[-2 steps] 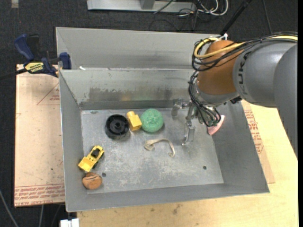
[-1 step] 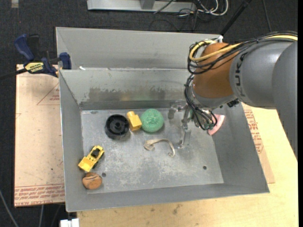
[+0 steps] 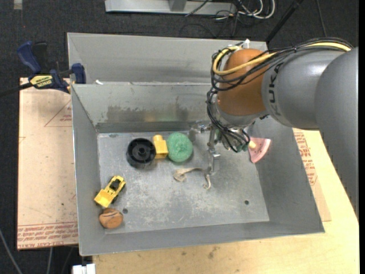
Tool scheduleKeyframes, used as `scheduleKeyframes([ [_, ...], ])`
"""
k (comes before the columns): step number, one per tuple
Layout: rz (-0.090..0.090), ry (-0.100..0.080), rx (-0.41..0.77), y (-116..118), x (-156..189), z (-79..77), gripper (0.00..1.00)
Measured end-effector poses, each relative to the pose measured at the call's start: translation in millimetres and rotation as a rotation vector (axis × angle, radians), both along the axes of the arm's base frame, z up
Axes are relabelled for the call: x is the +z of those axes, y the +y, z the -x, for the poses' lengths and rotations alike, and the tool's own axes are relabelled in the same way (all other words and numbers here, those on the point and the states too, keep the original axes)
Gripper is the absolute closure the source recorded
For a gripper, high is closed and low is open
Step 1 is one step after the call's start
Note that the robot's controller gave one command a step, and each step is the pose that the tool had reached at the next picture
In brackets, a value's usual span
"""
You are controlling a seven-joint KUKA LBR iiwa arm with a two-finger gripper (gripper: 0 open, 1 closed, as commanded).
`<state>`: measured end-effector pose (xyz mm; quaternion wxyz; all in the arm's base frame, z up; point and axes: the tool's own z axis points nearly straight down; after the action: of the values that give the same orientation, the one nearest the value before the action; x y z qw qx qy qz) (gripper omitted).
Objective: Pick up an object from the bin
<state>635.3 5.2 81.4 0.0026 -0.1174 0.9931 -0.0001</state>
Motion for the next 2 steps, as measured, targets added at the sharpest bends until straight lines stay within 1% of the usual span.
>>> scheduleKeyframes([
  [1, -0.002, 0.002, -0.137, 41, -10, 6.0, 0.00],
  [2, -0.002, 0.002, -0.260, 73, -11, 3.1, 1.00],
])
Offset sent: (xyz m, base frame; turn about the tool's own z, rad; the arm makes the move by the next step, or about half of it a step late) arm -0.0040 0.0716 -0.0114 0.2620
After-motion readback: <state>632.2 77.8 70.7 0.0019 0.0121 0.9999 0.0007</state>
